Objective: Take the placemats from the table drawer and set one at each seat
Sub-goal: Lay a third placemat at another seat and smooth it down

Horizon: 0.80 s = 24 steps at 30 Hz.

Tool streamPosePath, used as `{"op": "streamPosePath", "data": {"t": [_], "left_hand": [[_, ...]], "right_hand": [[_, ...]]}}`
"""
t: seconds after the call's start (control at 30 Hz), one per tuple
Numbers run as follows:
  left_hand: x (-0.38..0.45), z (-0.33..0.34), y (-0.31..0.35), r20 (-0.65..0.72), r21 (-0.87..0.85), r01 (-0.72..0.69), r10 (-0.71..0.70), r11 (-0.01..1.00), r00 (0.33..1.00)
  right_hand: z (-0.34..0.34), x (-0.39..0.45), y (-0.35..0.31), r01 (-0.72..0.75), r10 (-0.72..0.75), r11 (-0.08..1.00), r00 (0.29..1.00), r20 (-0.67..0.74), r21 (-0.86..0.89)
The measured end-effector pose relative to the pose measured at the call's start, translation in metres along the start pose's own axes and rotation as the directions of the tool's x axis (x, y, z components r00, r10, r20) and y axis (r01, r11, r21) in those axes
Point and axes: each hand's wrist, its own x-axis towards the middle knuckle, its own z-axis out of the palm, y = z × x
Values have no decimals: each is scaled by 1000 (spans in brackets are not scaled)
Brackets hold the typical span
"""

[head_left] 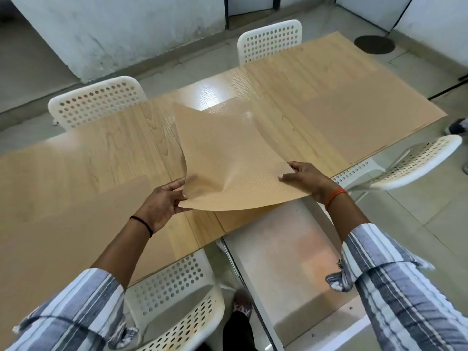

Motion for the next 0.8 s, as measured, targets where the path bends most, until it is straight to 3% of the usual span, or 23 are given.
{"op": "streamPosePath", "data": {"t": [0.13,0.33,0.63,0.8], "left_hand": [[-19,-19,-1,48,25,2,-3,1000,999],[-53,-51,-11,106,0,2,-2,1000,994],[-117,-116,-35,-155,-70,-143,131,987,979],[-163,-177,-52,-154,-158,-199,175,967,972]], "right_hand": [[19,-9,-15,-11,9,999,999,51,43],[60,-13,-17,27,-25,999,998,52,-37],[155,-62,-28,395,-397,917,918,17,60],[229,-109,-42,454,-455,885,891,-14,101]]}}
